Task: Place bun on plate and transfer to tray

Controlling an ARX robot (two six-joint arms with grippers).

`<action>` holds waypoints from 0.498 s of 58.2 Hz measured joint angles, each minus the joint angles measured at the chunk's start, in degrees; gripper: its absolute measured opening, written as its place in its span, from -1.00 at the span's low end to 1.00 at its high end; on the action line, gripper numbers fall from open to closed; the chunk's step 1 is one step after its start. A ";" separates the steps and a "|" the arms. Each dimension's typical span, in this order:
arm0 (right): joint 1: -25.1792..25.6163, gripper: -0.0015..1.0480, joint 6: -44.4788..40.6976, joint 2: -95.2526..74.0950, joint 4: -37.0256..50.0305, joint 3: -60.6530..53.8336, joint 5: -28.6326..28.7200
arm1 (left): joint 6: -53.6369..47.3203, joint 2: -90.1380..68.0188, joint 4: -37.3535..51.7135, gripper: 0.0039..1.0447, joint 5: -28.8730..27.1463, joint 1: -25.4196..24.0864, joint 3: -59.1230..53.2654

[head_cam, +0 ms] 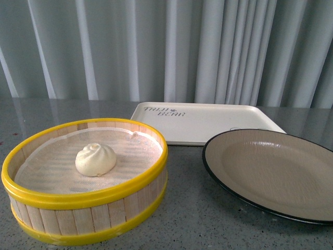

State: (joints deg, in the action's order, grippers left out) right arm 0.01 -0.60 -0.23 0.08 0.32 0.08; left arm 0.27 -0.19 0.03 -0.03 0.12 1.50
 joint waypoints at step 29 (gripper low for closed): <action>0.00 0.83 0.00 0.00 0.00 0.00 0.00 | 0.00 0.00 0.00 0.88 0.00 0.00 0.00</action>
State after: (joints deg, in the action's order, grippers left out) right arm 0.01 -0.60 -0.23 0.08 0.32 0.08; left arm 0.27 -0.19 0.03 -0.03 0.12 1.50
